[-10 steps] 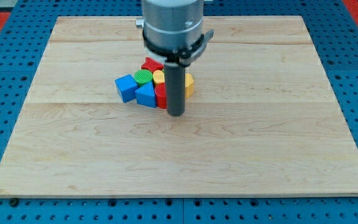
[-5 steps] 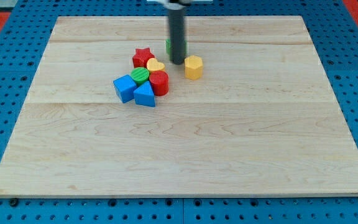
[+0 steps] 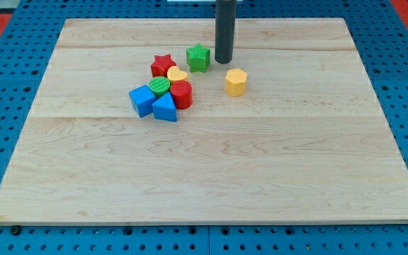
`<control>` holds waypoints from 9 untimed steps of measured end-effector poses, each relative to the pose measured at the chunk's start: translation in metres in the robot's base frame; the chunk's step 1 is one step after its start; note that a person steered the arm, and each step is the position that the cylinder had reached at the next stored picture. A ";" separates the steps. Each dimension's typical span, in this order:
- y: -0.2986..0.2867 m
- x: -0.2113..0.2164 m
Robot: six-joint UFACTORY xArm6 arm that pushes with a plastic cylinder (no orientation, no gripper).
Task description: Move the green star to the top left of the board
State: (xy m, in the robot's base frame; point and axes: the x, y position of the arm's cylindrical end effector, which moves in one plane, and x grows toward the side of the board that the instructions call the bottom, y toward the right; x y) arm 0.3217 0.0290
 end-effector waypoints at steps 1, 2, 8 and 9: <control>-0.030 -0.006; -0.030 -0.043; -0.141 -0.069; -0.187 -0.071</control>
